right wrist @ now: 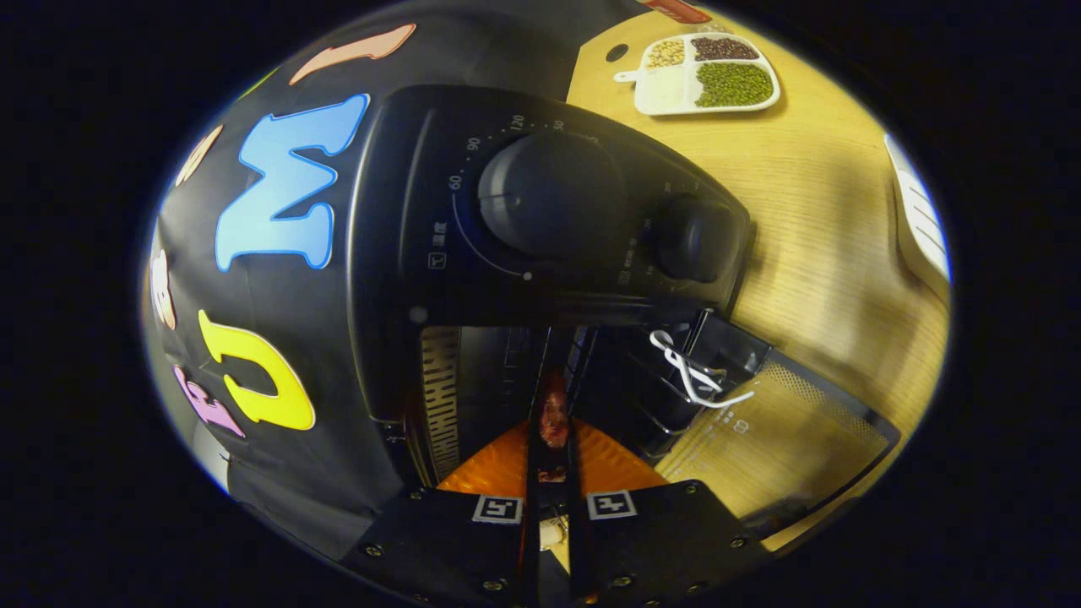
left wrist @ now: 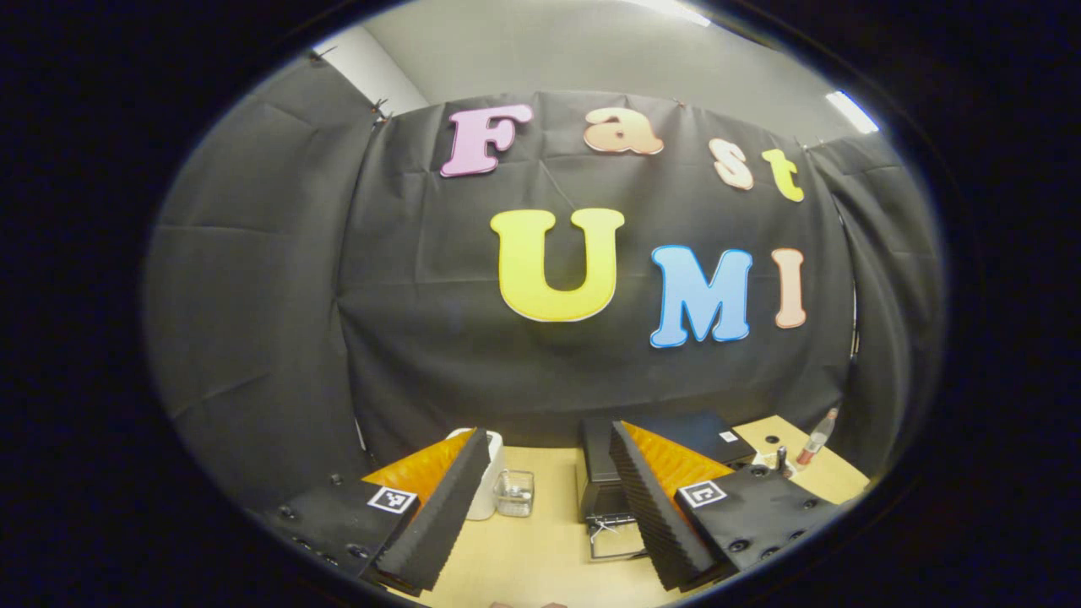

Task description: Open the electric oven with the left hand, put the food in, and close the electric oven.

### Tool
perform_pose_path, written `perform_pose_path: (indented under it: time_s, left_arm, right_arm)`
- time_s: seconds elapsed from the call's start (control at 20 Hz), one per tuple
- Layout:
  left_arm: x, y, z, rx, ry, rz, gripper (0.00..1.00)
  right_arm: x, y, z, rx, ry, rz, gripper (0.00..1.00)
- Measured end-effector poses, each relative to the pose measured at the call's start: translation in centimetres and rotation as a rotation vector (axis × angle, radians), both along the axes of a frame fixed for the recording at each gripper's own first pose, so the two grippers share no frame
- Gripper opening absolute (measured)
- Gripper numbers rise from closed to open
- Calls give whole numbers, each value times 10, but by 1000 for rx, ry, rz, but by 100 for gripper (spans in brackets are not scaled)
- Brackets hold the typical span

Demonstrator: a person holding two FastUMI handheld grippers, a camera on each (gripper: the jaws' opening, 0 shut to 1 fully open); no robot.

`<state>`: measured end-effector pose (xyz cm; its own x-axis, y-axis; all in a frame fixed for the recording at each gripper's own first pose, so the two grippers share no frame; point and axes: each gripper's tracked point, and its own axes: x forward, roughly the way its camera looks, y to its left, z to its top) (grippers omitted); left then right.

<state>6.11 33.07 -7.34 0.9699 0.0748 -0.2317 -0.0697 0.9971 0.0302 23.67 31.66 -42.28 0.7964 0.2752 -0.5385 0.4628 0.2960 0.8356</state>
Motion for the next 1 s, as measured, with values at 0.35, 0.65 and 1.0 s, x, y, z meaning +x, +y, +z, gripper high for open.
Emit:
perform_pose_path:
  time_s: [0.35,0.65,1.0]
  left_arm:
    - [12,-17,-8,-6,8,-39,100]
    - [19,-46,-10,-29,3,-79,100]
    - [27,-101,-5,-63,-32,-148,91]
  right_arm:
    - [-17,-18,3,-325,50,170,47]
    - [-44,-39,55,-611,-57,323,68]
    - [-88,-86,165,-901,-294,341,68]
